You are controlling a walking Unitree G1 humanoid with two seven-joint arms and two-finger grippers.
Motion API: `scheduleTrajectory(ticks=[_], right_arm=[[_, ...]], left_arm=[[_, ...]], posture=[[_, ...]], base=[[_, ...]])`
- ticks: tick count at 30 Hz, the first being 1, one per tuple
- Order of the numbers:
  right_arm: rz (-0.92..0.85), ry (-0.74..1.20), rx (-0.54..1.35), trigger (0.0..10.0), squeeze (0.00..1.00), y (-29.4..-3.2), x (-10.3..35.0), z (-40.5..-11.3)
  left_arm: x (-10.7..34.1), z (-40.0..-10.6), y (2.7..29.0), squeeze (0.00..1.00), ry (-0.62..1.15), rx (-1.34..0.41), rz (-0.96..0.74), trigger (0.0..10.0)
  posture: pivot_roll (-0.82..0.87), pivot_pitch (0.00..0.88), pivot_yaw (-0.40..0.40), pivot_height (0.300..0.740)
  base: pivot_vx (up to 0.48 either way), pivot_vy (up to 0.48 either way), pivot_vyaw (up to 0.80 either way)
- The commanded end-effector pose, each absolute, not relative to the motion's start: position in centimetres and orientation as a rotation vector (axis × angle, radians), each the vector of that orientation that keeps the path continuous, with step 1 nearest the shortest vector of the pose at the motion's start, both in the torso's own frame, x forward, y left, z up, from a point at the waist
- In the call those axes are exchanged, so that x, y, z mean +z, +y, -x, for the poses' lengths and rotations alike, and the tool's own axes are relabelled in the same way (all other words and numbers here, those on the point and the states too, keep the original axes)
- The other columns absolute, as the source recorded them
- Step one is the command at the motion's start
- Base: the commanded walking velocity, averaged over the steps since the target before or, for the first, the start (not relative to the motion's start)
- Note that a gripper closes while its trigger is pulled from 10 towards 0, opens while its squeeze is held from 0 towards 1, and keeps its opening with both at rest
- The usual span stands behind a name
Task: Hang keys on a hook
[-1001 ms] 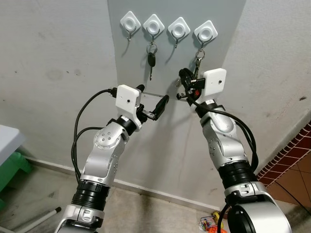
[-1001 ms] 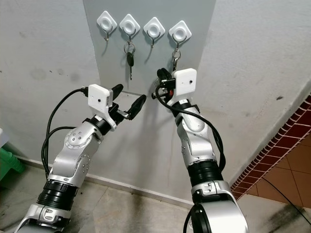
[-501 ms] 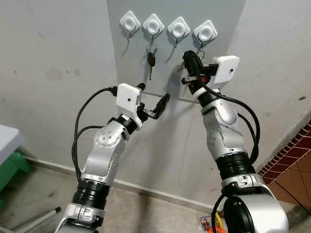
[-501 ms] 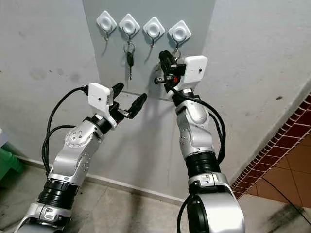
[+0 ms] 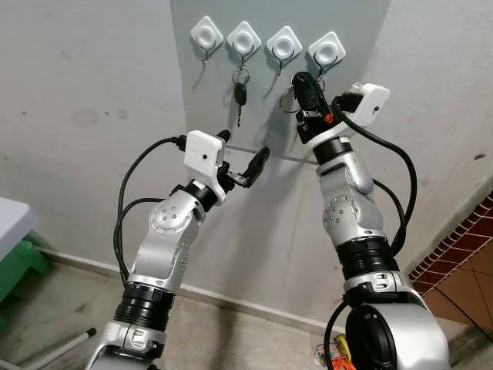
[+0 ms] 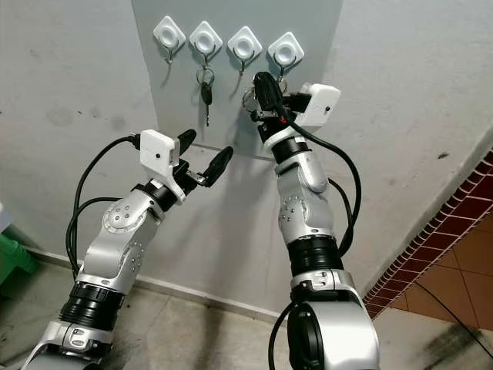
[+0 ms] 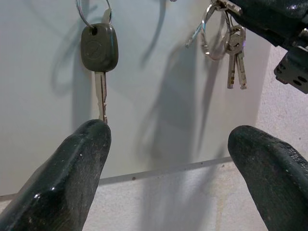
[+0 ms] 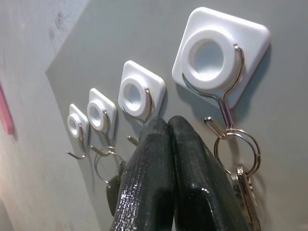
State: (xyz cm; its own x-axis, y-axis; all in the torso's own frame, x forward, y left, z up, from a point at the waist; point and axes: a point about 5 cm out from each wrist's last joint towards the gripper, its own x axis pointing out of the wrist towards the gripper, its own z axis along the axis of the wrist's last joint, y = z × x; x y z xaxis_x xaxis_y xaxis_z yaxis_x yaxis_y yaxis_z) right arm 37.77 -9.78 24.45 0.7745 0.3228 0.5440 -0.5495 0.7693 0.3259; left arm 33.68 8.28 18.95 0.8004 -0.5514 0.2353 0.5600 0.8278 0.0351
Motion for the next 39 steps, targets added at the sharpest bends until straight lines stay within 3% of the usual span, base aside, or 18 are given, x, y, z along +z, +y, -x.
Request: scheduleTrajectory(ticks=[1, 22, 39], right_arm=[[-0.511, -0.504, 0.520, 10.0, 0.00, -9.5, 25.3, -37.8], [-0.803, -0.503, 0.622, 10.0, 0.00, -8.7, 26.3, -37.7], [-0.878, -0.551, 0.669, 10.0, 0.00, -8.7, 28.0, -37.6]], left_arm=[[19.5, -33.8, 8.1, 0.00, -0.258, -0.604, 0.016, 10.0], [19.4, -33.7, 7.9, 0.00, -0.260, -0.605, 0.018, 10.0], [19.4, -33.7, 8.0, 0.00, -0.260, -0.598, 0.020, 10.0]], posture=[[-0.04, 0.000, -0.019, 0.740], [-0.03, 0.000, -0.026, 0.740], [-0.02, 0.000, -0.029, 0.740]], base=[[0.000, 0.000, 0.00], [0.000, 0.000, 0.00], [0.000, 0.000, 0.00]])
